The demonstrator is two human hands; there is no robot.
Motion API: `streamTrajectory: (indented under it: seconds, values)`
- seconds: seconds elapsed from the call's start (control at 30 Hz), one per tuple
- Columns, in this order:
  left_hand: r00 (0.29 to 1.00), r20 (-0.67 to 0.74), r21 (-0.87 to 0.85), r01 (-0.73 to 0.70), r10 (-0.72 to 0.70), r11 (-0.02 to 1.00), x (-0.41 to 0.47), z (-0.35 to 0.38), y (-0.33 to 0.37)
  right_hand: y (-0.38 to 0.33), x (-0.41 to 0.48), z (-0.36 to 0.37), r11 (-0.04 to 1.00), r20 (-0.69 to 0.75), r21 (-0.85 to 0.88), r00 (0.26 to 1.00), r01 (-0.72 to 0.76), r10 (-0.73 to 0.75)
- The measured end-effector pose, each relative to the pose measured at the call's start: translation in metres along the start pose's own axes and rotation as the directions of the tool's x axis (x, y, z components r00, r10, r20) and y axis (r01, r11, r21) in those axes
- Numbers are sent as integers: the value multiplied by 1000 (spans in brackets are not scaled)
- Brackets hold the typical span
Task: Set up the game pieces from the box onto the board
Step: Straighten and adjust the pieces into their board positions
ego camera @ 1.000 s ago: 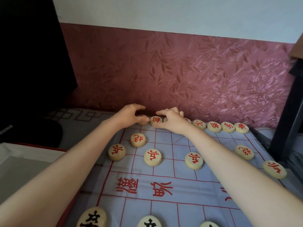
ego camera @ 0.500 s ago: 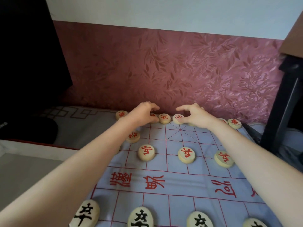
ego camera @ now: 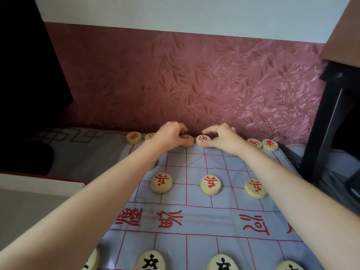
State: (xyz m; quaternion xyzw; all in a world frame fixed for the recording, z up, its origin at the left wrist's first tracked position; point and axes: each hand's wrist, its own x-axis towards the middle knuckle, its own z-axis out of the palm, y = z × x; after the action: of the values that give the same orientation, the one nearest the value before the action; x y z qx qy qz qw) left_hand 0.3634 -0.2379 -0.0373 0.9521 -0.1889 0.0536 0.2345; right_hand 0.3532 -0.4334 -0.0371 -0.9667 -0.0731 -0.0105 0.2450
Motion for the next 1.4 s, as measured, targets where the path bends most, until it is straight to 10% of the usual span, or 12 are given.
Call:
streamTrajectory:
  seconds: [0.37, 0.63, 1.0, 1.4]
  values:
    - [998, -56, 207, -30, 42, 978, 1, 2, 9, -13, -1, 6, 996, -68, -71, 996, 58, -63]
    - [994, 90, -125, -49, 61, 991, 2, 3, 4, -9, 4, 8, 998, 78, 67, 997, 17, -22]
    - [981, -166, 225, -65, 104, 972, 7, 4, -1, -10, -2, 5, 999, -89, -10, 995, 38, -39]
    - [996, 37, 152, -82, 77, 985, 6, 4, -5, -3, 9, 13, 989, 7, 140, 999, 46, -47]
